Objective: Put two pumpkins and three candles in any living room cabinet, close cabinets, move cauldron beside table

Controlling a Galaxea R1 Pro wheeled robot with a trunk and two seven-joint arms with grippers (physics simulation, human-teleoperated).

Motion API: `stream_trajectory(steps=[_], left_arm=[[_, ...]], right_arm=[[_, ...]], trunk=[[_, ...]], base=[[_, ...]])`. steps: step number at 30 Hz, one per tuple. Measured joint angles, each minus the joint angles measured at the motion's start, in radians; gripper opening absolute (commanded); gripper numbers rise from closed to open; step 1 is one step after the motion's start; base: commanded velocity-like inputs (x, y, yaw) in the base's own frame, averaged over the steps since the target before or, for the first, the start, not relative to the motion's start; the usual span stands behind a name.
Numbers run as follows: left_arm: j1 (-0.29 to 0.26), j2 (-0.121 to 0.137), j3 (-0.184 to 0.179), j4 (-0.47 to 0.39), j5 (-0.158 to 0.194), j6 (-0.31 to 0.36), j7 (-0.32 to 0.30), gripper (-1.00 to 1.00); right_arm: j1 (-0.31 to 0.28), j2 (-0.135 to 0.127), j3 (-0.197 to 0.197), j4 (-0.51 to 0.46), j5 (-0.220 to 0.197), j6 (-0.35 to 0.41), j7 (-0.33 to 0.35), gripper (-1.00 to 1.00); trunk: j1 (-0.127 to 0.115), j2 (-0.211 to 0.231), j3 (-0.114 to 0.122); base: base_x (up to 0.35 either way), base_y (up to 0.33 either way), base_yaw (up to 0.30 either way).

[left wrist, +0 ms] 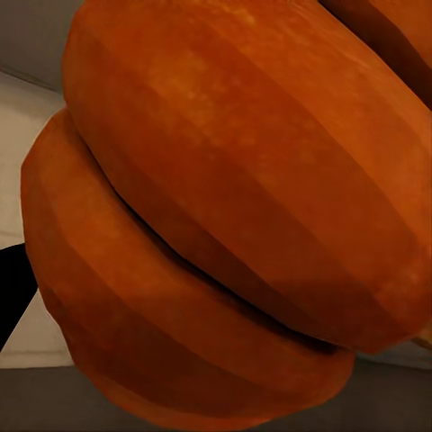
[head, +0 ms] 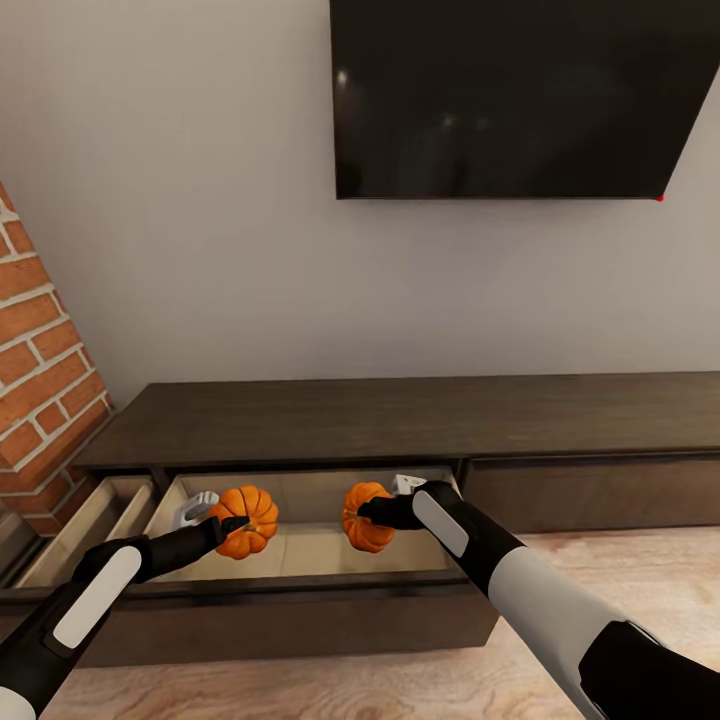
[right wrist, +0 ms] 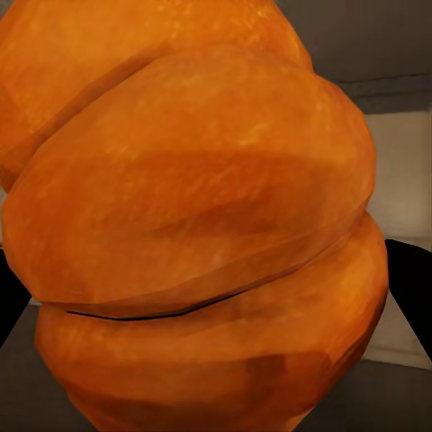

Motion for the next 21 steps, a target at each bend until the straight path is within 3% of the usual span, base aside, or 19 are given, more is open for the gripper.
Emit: stream_trajectory(steps=[7,21], left_arm=[[0.000,0.000,0.000,-0.002,0.000,0.000,-0.001,-1.00],[0.000,-0.002,-0.001,0.001,-0.002,-0.003,0.003,-1.00]], right_arm=[[0.000,0.000,0.000,0.000,0.000,0.000,0.000,-1.00],[0.000,0.000,0.001,0.000,0.000,0.000,0.000,-1.00]], trunk=[[0.000,0.000,0.000],[0.003,-0.002,-0.027]], base=[[0.002,0.000,0.000],[0.000,0.000,0.000]])
